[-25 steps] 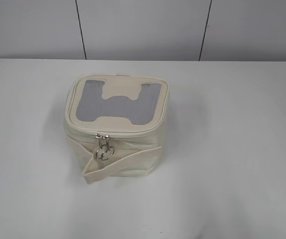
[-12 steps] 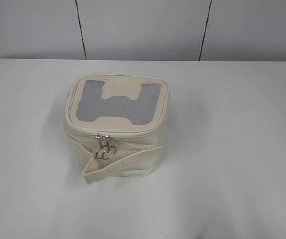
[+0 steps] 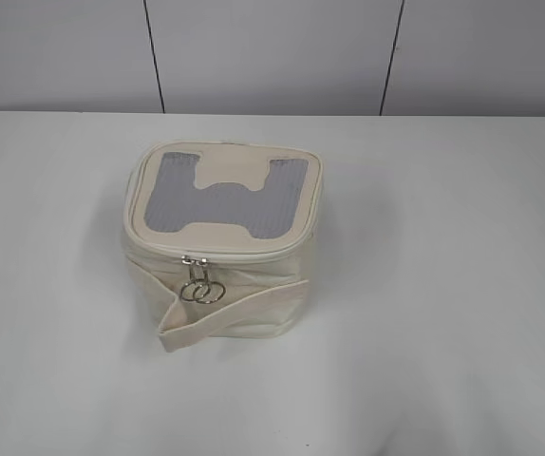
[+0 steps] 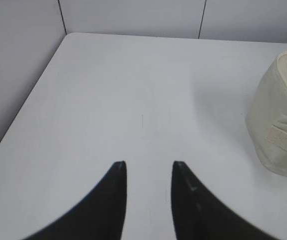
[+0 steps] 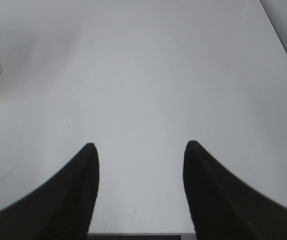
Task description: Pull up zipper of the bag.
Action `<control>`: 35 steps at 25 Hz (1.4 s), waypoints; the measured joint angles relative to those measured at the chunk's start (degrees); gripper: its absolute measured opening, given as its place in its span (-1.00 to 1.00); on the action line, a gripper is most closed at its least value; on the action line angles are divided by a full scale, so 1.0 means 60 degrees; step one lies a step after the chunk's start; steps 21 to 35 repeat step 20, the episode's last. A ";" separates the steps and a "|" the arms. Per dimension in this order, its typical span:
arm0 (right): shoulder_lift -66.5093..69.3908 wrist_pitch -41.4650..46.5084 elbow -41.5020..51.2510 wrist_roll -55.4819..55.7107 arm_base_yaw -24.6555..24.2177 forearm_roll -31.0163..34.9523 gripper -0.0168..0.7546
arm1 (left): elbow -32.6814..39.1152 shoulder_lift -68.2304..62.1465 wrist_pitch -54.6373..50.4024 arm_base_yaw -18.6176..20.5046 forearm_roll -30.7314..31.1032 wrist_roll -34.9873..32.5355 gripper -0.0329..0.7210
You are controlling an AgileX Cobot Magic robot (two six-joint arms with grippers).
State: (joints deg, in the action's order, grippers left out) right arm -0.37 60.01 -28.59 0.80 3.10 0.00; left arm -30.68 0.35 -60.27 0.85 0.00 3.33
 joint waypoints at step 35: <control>0.0000 0.0000 0.0000 0.0001 0.0000 0.0000 0.16 | 0.0000 0.0000 0.0000 0.0000 0.0000 0.0000 -0.29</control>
